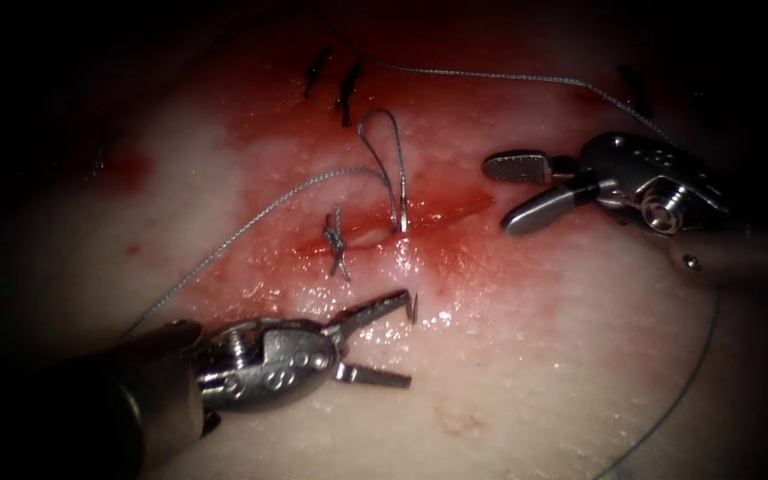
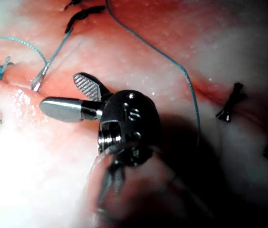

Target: Wound Closure

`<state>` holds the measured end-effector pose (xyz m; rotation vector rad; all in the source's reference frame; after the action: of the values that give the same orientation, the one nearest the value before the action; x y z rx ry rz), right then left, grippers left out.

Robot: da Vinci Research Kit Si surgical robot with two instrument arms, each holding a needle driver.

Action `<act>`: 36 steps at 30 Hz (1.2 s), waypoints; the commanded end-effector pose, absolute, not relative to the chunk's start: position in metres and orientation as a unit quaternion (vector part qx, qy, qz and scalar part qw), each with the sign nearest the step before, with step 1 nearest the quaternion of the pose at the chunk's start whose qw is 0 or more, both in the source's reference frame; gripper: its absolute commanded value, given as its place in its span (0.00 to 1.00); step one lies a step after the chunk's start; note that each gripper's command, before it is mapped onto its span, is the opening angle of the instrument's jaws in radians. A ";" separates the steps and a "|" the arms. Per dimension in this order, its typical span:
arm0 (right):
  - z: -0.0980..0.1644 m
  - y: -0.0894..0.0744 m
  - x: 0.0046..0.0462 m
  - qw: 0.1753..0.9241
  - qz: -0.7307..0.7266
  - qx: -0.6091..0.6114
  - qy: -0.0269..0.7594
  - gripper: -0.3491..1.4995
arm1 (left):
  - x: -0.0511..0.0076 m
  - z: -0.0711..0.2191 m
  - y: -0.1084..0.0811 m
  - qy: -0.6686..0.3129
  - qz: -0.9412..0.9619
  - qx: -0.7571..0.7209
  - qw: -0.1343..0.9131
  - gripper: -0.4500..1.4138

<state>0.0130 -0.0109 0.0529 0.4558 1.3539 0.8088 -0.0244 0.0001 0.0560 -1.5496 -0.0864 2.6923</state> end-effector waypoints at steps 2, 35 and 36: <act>0.054 -0.012 0.0136 0.682 0.358 0.204 0.605 0.98 | -0.0249 0.057 0.000 -0.027 0.865 -0.500 0.025 0.72; 0.054 -0.014 0.0133 0.734 0.263 0.115 0.616 0.13 | -0.0257 0.054 0.001 -0.341 0.648 -0.601 0.321 0.00; 0.054 -0.014 0.0133 0.735 0.263 0.115 0.614 0.16 | -0.0256 0.053 0.000 -0.349 0.643 -0.599 0.325 0.00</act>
<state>0.0126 -0.0136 0.0536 0.2452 1.3465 0.5804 -0.0250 0.0004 0.0525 -1.5604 -0.9293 1.6739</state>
